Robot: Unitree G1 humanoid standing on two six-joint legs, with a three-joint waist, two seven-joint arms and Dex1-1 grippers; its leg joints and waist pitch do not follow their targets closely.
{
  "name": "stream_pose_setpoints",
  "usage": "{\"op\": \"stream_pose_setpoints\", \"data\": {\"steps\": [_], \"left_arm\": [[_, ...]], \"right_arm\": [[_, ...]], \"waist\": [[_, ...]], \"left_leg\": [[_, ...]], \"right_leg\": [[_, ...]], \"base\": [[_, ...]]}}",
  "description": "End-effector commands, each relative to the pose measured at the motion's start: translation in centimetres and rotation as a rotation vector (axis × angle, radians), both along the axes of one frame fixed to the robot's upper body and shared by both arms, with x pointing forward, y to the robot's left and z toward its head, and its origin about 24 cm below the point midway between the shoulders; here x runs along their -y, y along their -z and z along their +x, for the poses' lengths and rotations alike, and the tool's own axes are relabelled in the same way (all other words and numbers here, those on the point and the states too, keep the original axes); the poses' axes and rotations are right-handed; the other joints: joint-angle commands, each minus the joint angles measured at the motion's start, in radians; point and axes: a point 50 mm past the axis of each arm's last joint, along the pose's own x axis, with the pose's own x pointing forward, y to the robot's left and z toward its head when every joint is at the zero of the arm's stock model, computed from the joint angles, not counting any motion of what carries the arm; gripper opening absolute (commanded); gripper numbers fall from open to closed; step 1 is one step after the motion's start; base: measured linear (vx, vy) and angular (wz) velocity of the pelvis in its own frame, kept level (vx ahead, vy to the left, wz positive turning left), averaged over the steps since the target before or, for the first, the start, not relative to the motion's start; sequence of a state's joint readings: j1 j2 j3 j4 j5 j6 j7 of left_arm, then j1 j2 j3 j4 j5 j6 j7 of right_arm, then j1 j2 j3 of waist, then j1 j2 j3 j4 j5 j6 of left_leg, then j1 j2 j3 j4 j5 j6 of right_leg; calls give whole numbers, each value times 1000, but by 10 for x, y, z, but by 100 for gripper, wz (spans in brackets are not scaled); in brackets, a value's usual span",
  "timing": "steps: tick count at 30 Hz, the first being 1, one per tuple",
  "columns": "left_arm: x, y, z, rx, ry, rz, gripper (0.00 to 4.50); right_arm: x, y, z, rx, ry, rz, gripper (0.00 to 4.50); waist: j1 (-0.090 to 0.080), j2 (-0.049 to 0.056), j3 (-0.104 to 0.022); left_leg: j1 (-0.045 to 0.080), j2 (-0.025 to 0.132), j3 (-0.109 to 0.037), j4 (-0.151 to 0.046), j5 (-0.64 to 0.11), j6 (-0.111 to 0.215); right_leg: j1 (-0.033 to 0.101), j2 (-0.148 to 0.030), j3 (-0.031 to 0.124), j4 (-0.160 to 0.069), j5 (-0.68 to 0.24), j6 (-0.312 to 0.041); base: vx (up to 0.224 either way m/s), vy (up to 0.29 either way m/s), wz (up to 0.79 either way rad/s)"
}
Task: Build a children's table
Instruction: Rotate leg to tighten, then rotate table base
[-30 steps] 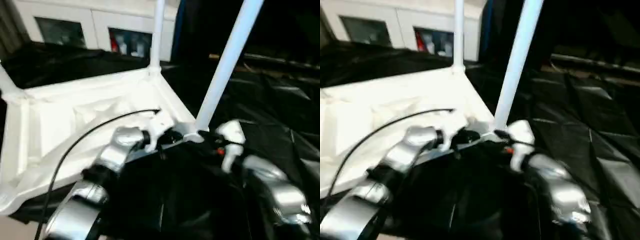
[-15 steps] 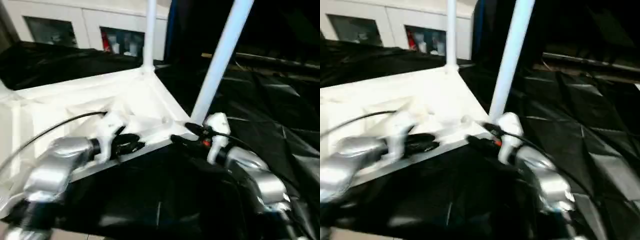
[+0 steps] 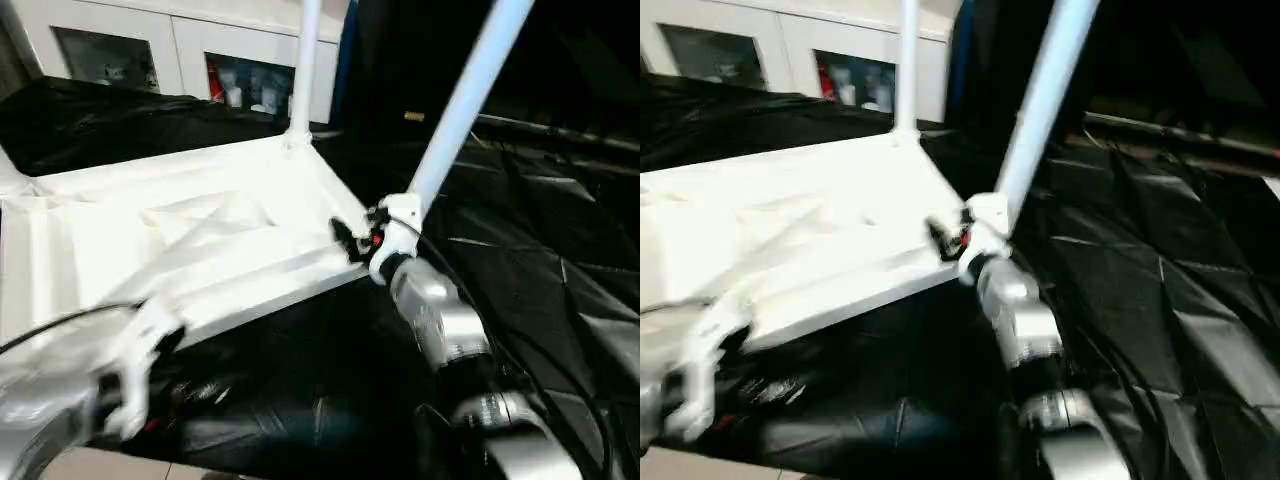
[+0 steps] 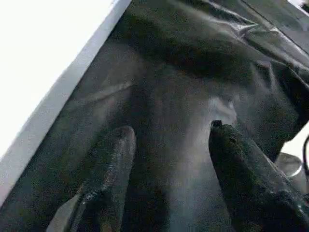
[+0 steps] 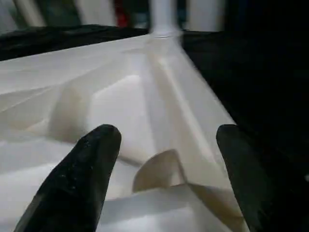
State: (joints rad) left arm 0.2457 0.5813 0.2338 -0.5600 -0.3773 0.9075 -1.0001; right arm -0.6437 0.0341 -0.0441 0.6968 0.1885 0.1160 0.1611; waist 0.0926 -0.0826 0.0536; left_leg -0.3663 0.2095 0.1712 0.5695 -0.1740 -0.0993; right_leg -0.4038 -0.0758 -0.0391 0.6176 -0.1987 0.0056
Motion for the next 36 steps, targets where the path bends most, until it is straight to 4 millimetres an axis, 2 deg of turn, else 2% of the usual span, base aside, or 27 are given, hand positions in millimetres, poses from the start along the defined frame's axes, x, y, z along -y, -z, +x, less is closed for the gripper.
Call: {"op": "stream_pose_setpoints", "data": {"steps": [1, 2, 5, 6, 8, 10, 12, 13, 14, 17, 20, 21, 22, 24, 25, 27, 29, 31, 32, 33, 34, 35, 36], "left_arm": [[-4, -4, -4, 21, -20, 5, 314], [-5, -3, -5, 17, -26, 5, 322], [-10, 1, -12, -3, -46, 2, 345], [-12, 2, -13, -5, -58, 3, 348], [-14, 1, -14, -5, -70, 2, 355], [-17, 2, -17, -13, -83, 4, 381], [-18, 2, -18, -18, -85, 3, 390], [-23, 5, -23, -40, -84, 17, 390], [-24, 5, -25, -46, -83, 20, 415], [-34, 8, -39, -100, -75, 55, 441], [-45, 7, -48, -123, -92, 83, 447], [-54, 5, -53, -134, -117, 103, 447], [-65, 1, -57, -133, -148, 119, 447], [-82, -8, -61, -112, -198, 143, 447], [-83, -8, -62, -111, -199, 144, 447], [-98, -18, -62, -60, -239, 162, 447], [-110, -27, -61, -8, -272, 170, 447], [-113, -30, -61, 10, -283, 171, 450], [-116, -35, -61, 33, -296, 152, 450], [-119, -43, -60, 74, -298, 109, 450], [-119, -43, -60, 76, -298, 106, 450], [-119, -48, -59, 106, -292, 75, 450], [-117, -52, -55, 144, -285, 43, 450]], "right_arm": [[28, 2, 7, -9, 146, -19, 355], [30, 2, 8, -11, 162, -21, 355], [45, -1, 14, -15, 246, -16, 355], [53, -2, 18, -16, 285, -18, 355], [61, -4, 20, -13, 315, -30, 355], [73, -7, 24, -6, 354, -46, 355], [77, -8, 25, -3, 368, -51, 355], [85, -12, 28, 8, 381, -57, 355], [86, -13, 29, 11, 382, -60, 355], [92, -19, 32, 31, 361, -67, 355], [89, -20, 32, 44, 299, -69, 355], [85, -20, 32, 56, 237, -83, 355], [79, -18, 30, 67, 180, -93, 355], [71, -13, 26, 81, 89, -105, 355], [70, -13, 26, 81, 86, -106, 355], [63, -7, 20, 101, 11, -118, 355], [61, -4, 13, 112, -44, -97, 355], [60, -3, 11, 114, -65, -79, 384], [61, -2, 6, 121, -95, -63, 391], [63, 1, -2, 123, -148, -53, 391], [63, 1, -2, 123, -151, -53, 391], [66, 4, -8, 118, -181, -71, 396], [71, 8, -13, 109, -188, -94, 425]], "waist": [[-6, 30, -50], [-3, 30, -50], [2, 24, -52], [5, 21, -54], [6, 20, -54], [12, 21, -53], [11, 18, -53], [11, 20, -52], [10, 20, -52], [10, 18, -50], [7, 18, -48], [3, 13, -47], [-2, 14, -46], [-11, 8, -45], [-13, 11, -45], [-17, 10, -46], [-16, 12, -46], [-14, 15, -46], [-14, 16, -46], [-6, 18, -44], [-5, 17, -44], [-3, 22, -42], [0, 18, -41]], "left_leg": [[23, 11, 10, -70, -261, -45], [28, 11, 12, -68, -273, -43], [18, 10, 8, -70, -269, -43], [22, 11, 10, -67, -264, -41], [20, 9, 11, -66, -257, -39], [19, 9, 11, -64, -261, -36], [15, 8, 11, -63, -266, -35], [14, 8, 10, -62, -274, -33], [13, 9, 9, -63, -284, -34], [14, 9, 9, -60, -318, -28], [11, 10, 6, -62, -344, -22], [8, 10, 5, -63, -358, -17], [8, 10, 3, -65, -367, -17], [5, 9, 2, -64, -371, -11], [3, 9, 0, -65, -366, -10], [9, 12, 0, -66, -367, -5], [11, 13, 0, -67, -360, 1], [16, 15, 0, -68, -358, 3], [17, 17, -1, -70, -370, 0], [21, 16, 3, -68, -377, 1], [21, 17, 2, -70, -383, 0], [22, 17, 0, -73, -395, -7], [24, 17, 1, -73, -412, -12]], "right_leg": [[26, -30, 34, -64, -148, -135], [20, -28, 35, -65, -150, -131], [29, -31, 34, -63, -163, -120], [27, -31, 34, -62, -153, -118], [28, -29, 34, -61, -143, -121], [28, -31, 35, -61, -150, -120], [29, -31, 34, -62, -163, -120], [28, -31, 35, -61, -174, -120], [28, -32, 35, -62, -186, -120], [25, -30, 34, -66, -230, -115], [24, -30, 34, -68, -251, -116], [25, -31, 34, -70, -268, -116], [24, -31, 33, -71, -285, -115], [26, -32, 34, -75, -305, -114], [27, -33, 34, -74, -303, -115], [22, -30, 35, -73, -276, -129], [22, -29, 36, -71, -251, -140], [22, -28, 36, -69, -222, -146], [21, -27, 35, -66, -223, -153], [20, -27, 37, -69, -229, -149], [20, -27, 37, -69, -229, -150], [19, -27, 37, -70, -239, -150], [18, -27, 36, -73, -254, -149]], "base": [[0, 0, 0], [0, 0, 0], [0, 0, 0], [0, 0, 0], [0, 0, 0], [0, 0, 0], [0, 0, 0], [0, 0, 0], [0, 0, 0], [0, 0, 0], [0, 0, 0], [0, 0, 0], [0, 0, 0], [0, 0, 0], [0, 0, 0], [0, 0, 0], [0, 0, 0], [0, 0, 0], [0, 0, 0], [0, 0, 0], [0, 0, 0], [0, 0, 0], [0, 0, 0]]}}
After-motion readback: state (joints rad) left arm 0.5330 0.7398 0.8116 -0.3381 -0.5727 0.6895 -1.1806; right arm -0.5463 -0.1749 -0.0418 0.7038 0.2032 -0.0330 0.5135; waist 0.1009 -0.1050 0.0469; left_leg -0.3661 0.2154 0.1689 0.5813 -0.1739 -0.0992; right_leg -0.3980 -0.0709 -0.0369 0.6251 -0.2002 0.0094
